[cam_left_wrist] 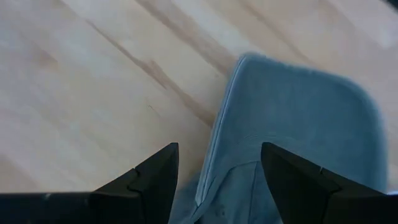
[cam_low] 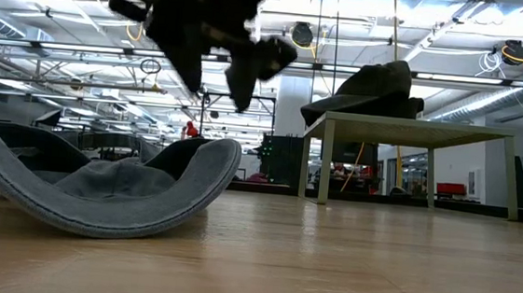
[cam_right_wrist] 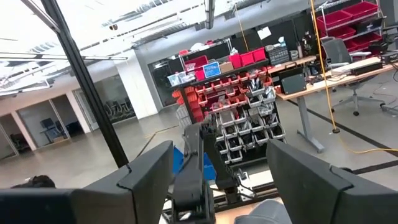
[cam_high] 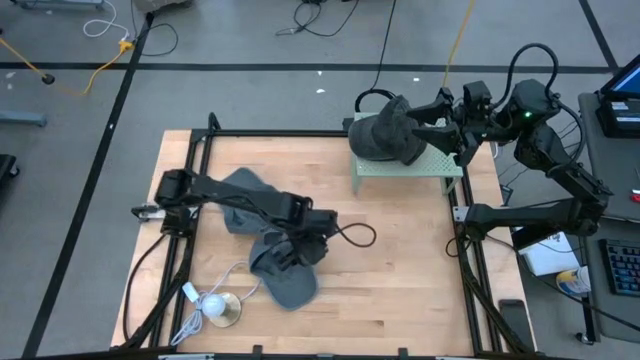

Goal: Pick & Place hat
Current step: Put the bottom gray cap on the shelf

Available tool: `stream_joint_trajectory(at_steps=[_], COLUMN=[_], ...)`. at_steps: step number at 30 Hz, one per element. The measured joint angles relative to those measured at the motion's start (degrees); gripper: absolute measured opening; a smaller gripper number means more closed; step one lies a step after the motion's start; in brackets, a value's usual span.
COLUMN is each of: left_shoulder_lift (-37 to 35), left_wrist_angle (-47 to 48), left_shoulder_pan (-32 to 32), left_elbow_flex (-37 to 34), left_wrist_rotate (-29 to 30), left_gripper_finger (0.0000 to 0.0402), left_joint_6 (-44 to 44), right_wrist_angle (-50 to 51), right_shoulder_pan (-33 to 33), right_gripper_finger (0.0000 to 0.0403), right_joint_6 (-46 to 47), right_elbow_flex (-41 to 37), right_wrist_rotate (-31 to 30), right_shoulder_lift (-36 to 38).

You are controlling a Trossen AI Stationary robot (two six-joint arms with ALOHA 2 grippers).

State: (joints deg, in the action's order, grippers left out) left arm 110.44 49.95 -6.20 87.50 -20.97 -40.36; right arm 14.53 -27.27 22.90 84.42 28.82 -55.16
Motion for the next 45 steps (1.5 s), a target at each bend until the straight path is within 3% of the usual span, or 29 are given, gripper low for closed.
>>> stream_joint_trajectory(at_steps=[8, 11, 15, 23, 28, 32, 37, 41, 45], left_shoulder_lift=[6.8, 7.7, 8.0, 8.0, 7.5, 4.1, -3.1, -8.8, -14.4], left_wrist_angle=[1.1, 4.3, 6.8, 7.0, 7.0, 7.3, 6.6, 6.1, 5.2], left_shoulder_pan=[0.0, 0.0, 0.0, 0.0, 0.0, 0.0, 0.1, 0.1, 0.0], left_elbow_flex=[0.0, 0.0, 0.0, 0.0, 0.0, 0.0, 0.0, 0.0, 0.0], left_wrist_rotate=[-0.2, -2.9, -4.4, -4.3, -2.8, 3.2, 15.1, 23.5, 34.3], left_gripper_finger=[0.0234, 0.0228, 0.0179, 0.0022, 0.0021, 0.0009, 0.0012, 0.0008, 0.0010], left_joint_6=[0.3, -0.8, -1.7, -1.6, -0.5, 0.3, -1.2, -2.3, 0.3], right_wrist_angle=[0.1, 0.3, 0.3, 0.3, 0.3, 0.3, 0.4, 0.4, 0.7], right_shoulder_pan=[0.0, 0.0, 0.0, 0.0, 0.0, 0.0, 0.0, 0.0, 0.0], right_gripper_finger=[0.0254, 0.0254, 0.0254, 0.0254, 0.0254, 0.0254, 0.0254, 0.0254, 0.0254], right_joint_6=[0.0, 0.0, 0.0, -1.7, -0.9, 7.2, 20.9, 26.0, 29.5], right_elbow_flex=[0.0, 0.0, 0.0, 0.0, 0.0, 0.0, 0.0, 0.0, 0.0], right_wrist_rotate=[1.3, 1.6, 1.5, 1.3, 1.3, 1.3, 1.3, 0.8, -4.0], right_shoulder_lift=[0.0, 0.0, 0.0, 0.0, 0.0, 0.0, 0.0, 0.0, 0.2])
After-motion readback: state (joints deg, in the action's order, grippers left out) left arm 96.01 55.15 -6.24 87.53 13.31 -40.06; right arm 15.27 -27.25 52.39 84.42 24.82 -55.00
